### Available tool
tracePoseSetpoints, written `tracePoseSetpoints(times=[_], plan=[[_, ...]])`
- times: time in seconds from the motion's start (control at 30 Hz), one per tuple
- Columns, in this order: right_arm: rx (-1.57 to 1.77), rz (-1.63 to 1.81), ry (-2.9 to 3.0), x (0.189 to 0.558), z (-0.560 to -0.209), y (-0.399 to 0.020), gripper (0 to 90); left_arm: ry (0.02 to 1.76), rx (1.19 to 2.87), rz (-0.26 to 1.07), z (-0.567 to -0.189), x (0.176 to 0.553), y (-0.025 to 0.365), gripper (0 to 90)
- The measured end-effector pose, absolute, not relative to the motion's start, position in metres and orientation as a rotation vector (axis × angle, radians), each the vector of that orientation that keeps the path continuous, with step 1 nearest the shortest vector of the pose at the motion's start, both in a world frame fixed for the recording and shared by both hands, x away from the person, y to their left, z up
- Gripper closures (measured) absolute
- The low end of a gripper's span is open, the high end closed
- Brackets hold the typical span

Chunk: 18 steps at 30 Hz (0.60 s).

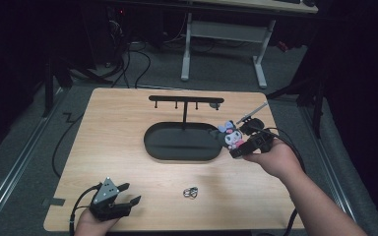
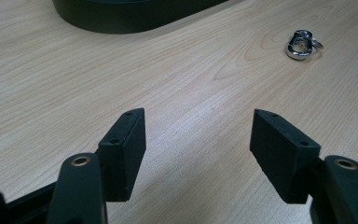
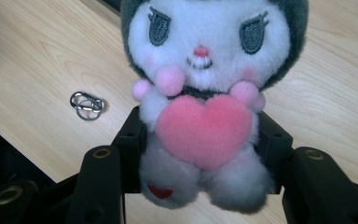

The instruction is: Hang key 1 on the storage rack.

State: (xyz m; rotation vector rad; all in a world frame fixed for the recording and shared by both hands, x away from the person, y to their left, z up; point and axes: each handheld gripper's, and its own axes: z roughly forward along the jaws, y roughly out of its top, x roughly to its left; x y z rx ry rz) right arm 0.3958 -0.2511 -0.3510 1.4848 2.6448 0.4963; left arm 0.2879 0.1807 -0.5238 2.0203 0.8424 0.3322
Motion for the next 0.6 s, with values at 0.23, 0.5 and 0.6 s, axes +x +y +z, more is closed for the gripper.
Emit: tracePoseSetpoints(times=[0.23,0.5,0.6], plan=[[1.484,0.519,2.639,0.402,-0.343,-0.249,49.2,0.848,2.02,0.337,-0.524,0.286,0.183,36.6],[1.491,0.522,2.653,0.409,-0.332,-0.246,49.2,0.856,2.024,0.335,-0.524,0.285,0.185,36.6],[1.503,0.524,2.656,0.413,-0.327,-0.244,49.2,0.856,2.024,0.336,-0.525,0.285,0.184,36.6]])
